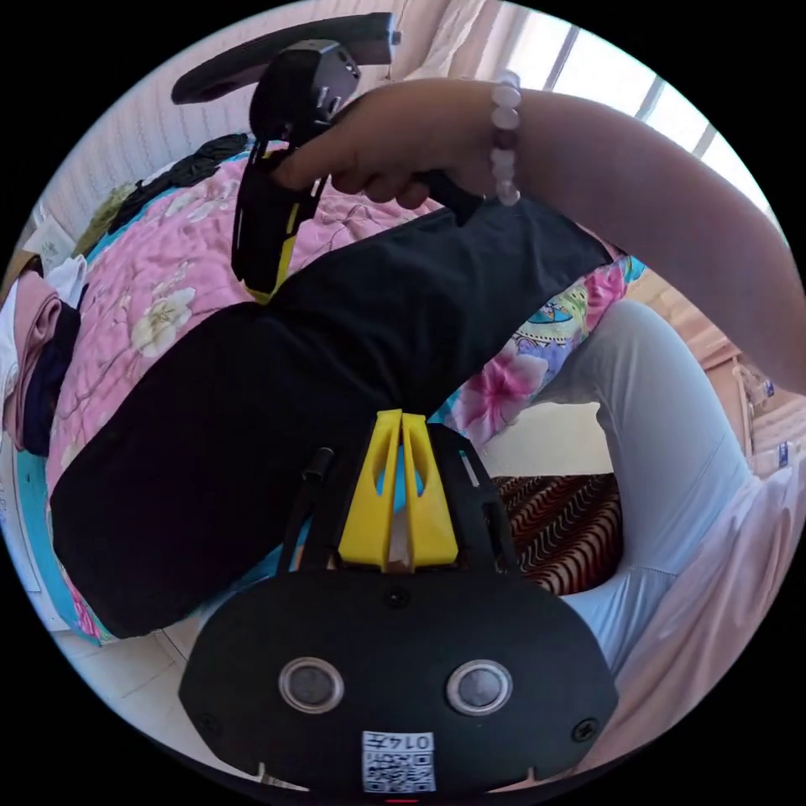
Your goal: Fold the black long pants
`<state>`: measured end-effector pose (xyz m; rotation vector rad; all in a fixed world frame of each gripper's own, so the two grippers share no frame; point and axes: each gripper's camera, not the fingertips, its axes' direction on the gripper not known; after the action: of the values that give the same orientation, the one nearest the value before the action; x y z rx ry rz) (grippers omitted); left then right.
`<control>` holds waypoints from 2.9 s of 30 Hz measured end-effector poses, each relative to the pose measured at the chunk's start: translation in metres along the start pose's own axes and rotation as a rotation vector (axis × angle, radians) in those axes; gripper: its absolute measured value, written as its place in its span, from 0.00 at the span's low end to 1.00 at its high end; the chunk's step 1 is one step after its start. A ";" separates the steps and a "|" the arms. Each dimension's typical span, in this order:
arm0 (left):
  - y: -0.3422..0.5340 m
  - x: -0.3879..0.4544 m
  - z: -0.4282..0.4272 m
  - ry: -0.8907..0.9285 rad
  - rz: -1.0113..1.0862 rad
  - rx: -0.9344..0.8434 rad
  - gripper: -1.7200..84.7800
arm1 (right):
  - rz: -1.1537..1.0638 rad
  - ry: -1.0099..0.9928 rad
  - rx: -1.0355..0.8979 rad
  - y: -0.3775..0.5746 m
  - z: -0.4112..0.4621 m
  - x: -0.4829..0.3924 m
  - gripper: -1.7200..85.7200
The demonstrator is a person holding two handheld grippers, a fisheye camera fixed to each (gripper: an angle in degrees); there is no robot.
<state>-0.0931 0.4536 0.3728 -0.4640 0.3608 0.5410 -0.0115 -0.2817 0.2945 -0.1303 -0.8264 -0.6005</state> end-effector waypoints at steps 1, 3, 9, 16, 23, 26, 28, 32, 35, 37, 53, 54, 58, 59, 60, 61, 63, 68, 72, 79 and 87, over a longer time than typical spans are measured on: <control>0.000 0.003 0.003 -0.016 0.008 -0.001 0.01 | -0.001 0.018 0.024 0.000 -0.001 -0.001 0.01; 0.001 0.013 0.036 0.012 0.043 -0.099 0.01 | 0.002 0.055 -0.079 -0.007 0.034 0.002 0.01; -0.005 0.037 0.036 0.045 0.089 -0.112 0.01 | 0.137 -0.134 0.247 0.046 0.005 0.046 0.02; -0.020 0.059 -0.008 0.086 0.155 0.013 0.01 | 0.502 -0.093 0.563 0.233 -0.036 0.118 0.02; -0.093 0.092 -0.027 0.140 0.247 0.136 0.06 | 1.013 0.132 0.590 0.400 -0.034 0.176 0.11; -0.142 0.109 -0.023 0.197 0.300 0.144 0.09 | 1.074 0.128 0.569 0.424 -0.021 0.193 0.15; -0.171 0.121 -0.020 0.200 0.334 0.148 0.09 | 1.070 0.114 0.558 0.429 -0.013 0.202 0.16; -0.240 0.150 -0.003 0.187 0.413 0.139 0.09 | 1.060 0.070 0.551 0.434 0.006 0.226 0.18; -0.288 0.166 0.014 0.216 0.422 0.098 0.10 | 1.046 0.006 0.589 0.436 0.021 0.237 0.16; -0.313 0.178 0.021 0.242 0.433 0.094 0.11 | 1.043 0.029 0.581 0.435 0.026 0.238 0.13; -0.377 0.231 0.068 0.167 0.523 -0.125 0.02 | 0.944 0.218 0.583 0.423 0.070 0.205 0.04; -0.372 0.228 0.054 0.164 0.529 -0.086 0.01 | 0.939 0.203 0.606 0.427 0.073 0.203 0.04; -0.354 0.205 0.008 0.253 0.489 -0.021 0.01 | 0.870 0.191 0.686 0.433 0.074 0.182 0.04; -0.346 0.195 -0.012 0.286 0.477 0.006 0.01 | 0.831 0.170 0.703 0.432 0.074 0.171 0.04; -0.336 0.183 -0.034 0.318 0.468 0.039 0.01 | 0.787 0.138 0.738 0.431 0.073 0.158 0.04; -0.330 0.176 -0.045 0.331 0.463 0.056 0.01 | 0.763 0.118 0.761 0.430 0.072 0.151 0.04; -0.301 0.143 -0.091 0.379 0.420 0.119 0.01 | 0.649 0.018 0.855 0.423 0.067 0.123 0.04; -0.227 0.053 -0.177 0.401 0.275 0.217 0.01 | 0.375 -0.138 0.901 0.375 0.064 0.068 0.04; -0.147 -0.035 -0.245 0.394 0.114 0.291 0.01 | 0.123 -0.212 0.828 0.300 0.070 0.015 0.04; 0.004 -0.195 -0.354 0.206 -0.170 0.445 0.02 | -0.292 -0.276 0.706 0.132 0.084 -0.094 0.04; 0.255 -0.350 -0.430 -0.009 -0.757 0.494 0.07 | -0.470 -0.366 0.321 -0.052 0.208 -0.206 0.09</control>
<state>-0.6044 0.2866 0.0859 -0.0933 0.2703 -0.2839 -0.2831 -0.1620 0.2802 0.2637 -1.3143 -0.8893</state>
